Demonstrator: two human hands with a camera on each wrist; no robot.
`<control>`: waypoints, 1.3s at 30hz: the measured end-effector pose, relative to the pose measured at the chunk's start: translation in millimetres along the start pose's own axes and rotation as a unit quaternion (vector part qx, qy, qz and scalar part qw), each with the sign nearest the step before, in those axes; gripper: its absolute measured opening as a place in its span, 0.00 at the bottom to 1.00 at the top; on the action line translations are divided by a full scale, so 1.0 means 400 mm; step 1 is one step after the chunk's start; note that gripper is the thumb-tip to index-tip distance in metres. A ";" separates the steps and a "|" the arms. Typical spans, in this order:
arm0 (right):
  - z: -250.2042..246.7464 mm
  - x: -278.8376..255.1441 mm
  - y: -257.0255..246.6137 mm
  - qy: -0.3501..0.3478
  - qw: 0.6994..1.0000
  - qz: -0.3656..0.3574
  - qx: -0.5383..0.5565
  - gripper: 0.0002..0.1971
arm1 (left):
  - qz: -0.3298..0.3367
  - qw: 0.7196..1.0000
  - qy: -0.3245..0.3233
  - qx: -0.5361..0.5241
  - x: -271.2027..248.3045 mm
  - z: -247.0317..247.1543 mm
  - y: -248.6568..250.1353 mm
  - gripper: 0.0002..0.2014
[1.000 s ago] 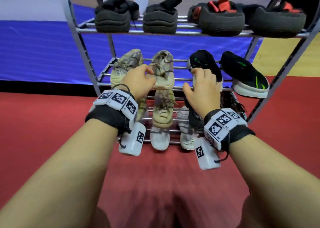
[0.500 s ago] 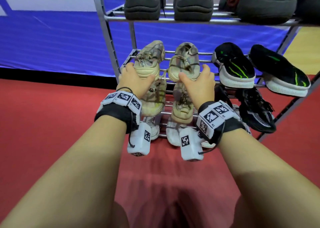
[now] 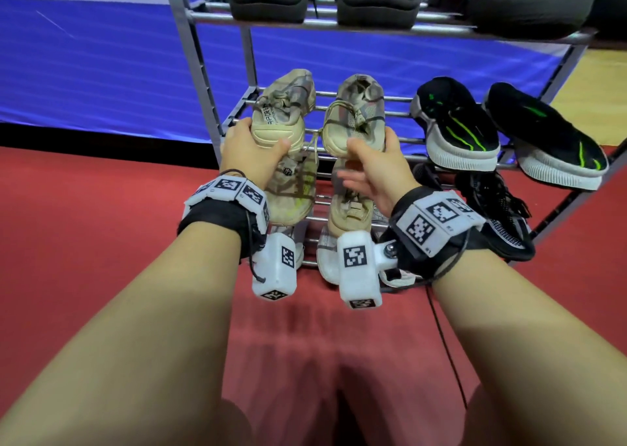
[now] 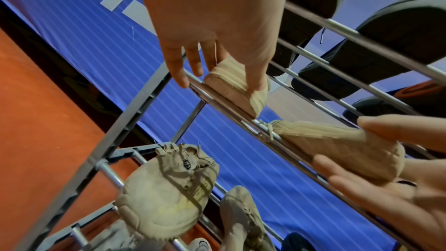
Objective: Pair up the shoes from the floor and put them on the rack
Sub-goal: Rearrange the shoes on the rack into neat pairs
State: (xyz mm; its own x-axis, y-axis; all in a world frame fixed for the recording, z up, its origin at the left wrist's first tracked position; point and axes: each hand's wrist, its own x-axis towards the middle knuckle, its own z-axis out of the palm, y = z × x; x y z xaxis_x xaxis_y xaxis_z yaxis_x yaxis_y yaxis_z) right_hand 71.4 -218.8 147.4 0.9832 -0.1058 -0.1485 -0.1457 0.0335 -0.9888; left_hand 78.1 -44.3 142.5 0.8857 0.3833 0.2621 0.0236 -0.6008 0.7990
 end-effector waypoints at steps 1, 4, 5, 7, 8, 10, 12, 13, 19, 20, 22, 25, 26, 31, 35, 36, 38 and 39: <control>0.001 -0.001 -0.003 -0.013 0.999 0.013 0.032 0.26 | 0.005 1.000 -0.002 0.012 -0.002 -0.004 0.000 0.33; 0.007 -0.006 -0.005 -0.006 0.994 0.012 0.111 0.26 | 0.030 0.998 0.003 0.054 -0.010 -0.021 0.012 0.34; 0.007 -0.009 -0.006 0.002 0.992 0.008 0.124 0.28 | 0.044 0.997 0.007 0.059 -0.013 -0.031 0.020 0.34; 0.004 -0.013 -0.008 0.021 0.992 -0.008 0.126 0.32 | 0.081 0.995 0.005 0.061 -0.017 -0.049 0.038 0.32; 0.001 -0.019 -0.009 0.032 0.992 -0.021 0.117 0.33 | 0.100 0.993 0.000 0.062 -0.021 -0.058 0.049 0.31; -0.009 -0.039 -0.014 0.052 0.993 -0.049 0.089 0.35 | 0.135 0.988 -0.012 0.073 -0.032 -0.077 0.072 0.30; -0.023 -0.064 -0.025 0.054 0.993 -0.067 0.079 0.36 | 0.172 0.979 -0.029 0.103 -0.048 -0.093 0.096 0.30; -0.030 -0.078 -0.036 0.049 0.993 -0.073 0.082 0.36 | 0.193 0.973 -0.042 0.124 -0.058 -0.101 0.108 0.30; -0.100 -0.170 -0.119 0.077 0.979 -0.188 0.012 0.27 | 0.326 0.908 -0.151 0.216 -0.108 -0.121 0.179 0.49; -0.120 -0.185 -0.130 0.082 0.975 -0.207 -0.004 0.24 | 0.340 0.902 -0.164 0.207 -0.113 -0.120 0.189 0.53; -0.158 -0.213 -0.150 0.080 0.968 -0.237 -0.035 0.19 | 0.358 0.894 -0.195 0.188 -0.122 -0.114 0.209 0.59; -0.200 -0.241 -0.169 0.053 0.962 -0.262 -0.051 0.16 | 0.366 0.877 -0.249 0.185 -0.143 -0.095 0.235 0.65; -0.211 -0.247 -0.173 0.044 0.963 -0.261 -0.048 0.16 | 0.367 0.873 -0.259 0.189 -0.150 -0.087 0.240 0.66; -0.249 -0.268 -0.198 -0.007 0.970 -0.239 -0.032 0.15 | 0.363 0.864 -0.250 0.243 -0.174 -0.066 0.266 0.67; -0.263 -0.259 -0.204 -0.003 0.970 -0.236 -0.055 0.13 | 0.349 0.869 -0.262 0.234 -0.209 -0.053 0.283 0.54; -0.265 -0.255 -0.203 0.001 0.975 -0.216 -0.058 0.11 | 0.339 0.874 -0.264 0.229 -0.220 -0.046 0.281 0.51; -0.266 -0.254 -0.200 -0.002 0.984 -0.165 -0.063 0.13 | 0.314 0.886 -0.267 0.211 -0.237 -0.034 0.274 0.48; -0.265 -0.255 -0.198 -0.009 0.988 -0.142 -0.061 0.15 | 0.296 0.895 -0.269 0.197 -0.240 -0.031 0.270 0.46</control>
State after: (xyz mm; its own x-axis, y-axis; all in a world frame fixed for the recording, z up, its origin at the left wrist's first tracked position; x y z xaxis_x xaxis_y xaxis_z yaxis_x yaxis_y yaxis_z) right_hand -29.0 -316.1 238.9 0.9878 -0.0765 0.1354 0.1261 -0.1158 -0.9852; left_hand -10.2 -137.3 210.2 0.8894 -0.4146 0.1927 -0.4565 -0.8281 0.3253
